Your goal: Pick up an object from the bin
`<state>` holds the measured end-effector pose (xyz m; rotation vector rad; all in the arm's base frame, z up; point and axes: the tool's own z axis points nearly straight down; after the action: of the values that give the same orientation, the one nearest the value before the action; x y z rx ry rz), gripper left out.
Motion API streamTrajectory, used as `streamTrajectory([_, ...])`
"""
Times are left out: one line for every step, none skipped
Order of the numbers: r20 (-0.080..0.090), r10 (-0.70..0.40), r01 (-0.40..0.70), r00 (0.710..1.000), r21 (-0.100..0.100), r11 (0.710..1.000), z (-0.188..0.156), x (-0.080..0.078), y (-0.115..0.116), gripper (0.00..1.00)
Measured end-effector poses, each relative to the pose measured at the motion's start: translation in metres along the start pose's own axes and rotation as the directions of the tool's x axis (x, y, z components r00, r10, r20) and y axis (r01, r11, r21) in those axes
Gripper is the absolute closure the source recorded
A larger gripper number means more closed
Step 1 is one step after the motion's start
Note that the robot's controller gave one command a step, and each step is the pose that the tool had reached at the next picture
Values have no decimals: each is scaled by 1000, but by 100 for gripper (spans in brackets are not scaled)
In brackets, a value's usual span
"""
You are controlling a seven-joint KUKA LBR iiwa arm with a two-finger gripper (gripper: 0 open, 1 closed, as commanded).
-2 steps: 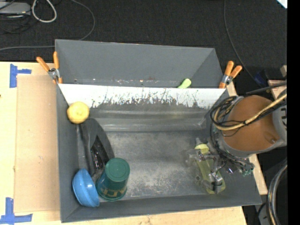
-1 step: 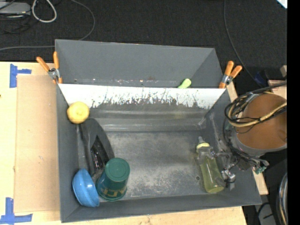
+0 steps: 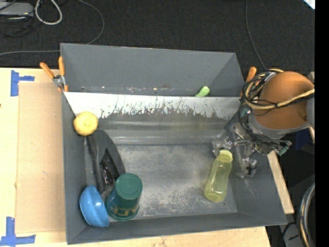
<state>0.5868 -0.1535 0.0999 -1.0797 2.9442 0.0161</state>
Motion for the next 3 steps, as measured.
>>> streamTrajectory([6,-202,202,979,-4,979,27,39,48,0])
streamTrajectory([2,-217,217,976,-2,976,31,-28,11,100])
streamTrajectory([2,-216,216,976,-3,976,31,-28,11,100])
